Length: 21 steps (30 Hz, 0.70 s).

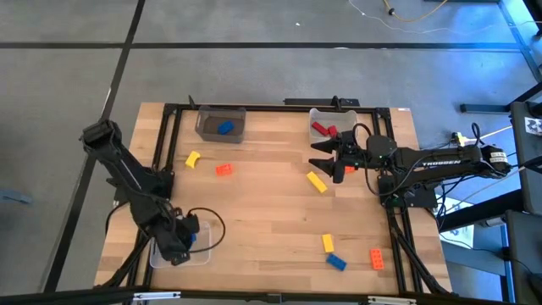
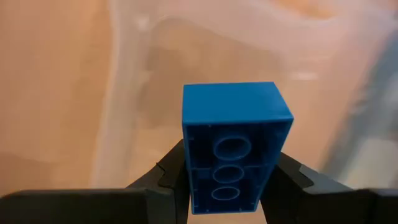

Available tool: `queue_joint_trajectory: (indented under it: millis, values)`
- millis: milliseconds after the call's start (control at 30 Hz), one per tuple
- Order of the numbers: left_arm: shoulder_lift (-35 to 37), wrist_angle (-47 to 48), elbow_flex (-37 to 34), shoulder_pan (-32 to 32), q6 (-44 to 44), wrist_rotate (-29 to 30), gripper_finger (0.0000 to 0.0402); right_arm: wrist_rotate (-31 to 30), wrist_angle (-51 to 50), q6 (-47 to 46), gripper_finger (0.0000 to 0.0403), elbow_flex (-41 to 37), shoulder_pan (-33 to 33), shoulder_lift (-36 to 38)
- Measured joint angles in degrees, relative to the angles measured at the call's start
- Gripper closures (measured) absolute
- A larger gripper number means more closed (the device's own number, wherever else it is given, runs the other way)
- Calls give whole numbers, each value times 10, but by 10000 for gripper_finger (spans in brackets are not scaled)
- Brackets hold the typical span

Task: Sort & place blocks by color
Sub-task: Put the top blue three stud game piece into the black transparent bin

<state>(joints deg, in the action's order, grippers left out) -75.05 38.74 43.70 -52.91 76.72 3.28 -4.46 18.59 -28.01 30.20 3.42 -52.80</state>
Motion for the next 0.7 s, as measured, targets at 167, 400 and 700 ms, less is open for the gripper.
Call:
queue_joint_trajectory:
  millis: [167, 400, 700]
  values:
    - [-40, 6, 0, 18, -38, -14, 274, 0, -1, -3, 36, 0, 0, 0]
    - [-53, 5, 0, 27, -81, -28, 274, 0, -1, -4, 36, 0, 0, 0]
    - [-53, 14, 0, 27, -81, -28, 221, 0, -1, -4, 36, 0, 0, 0]
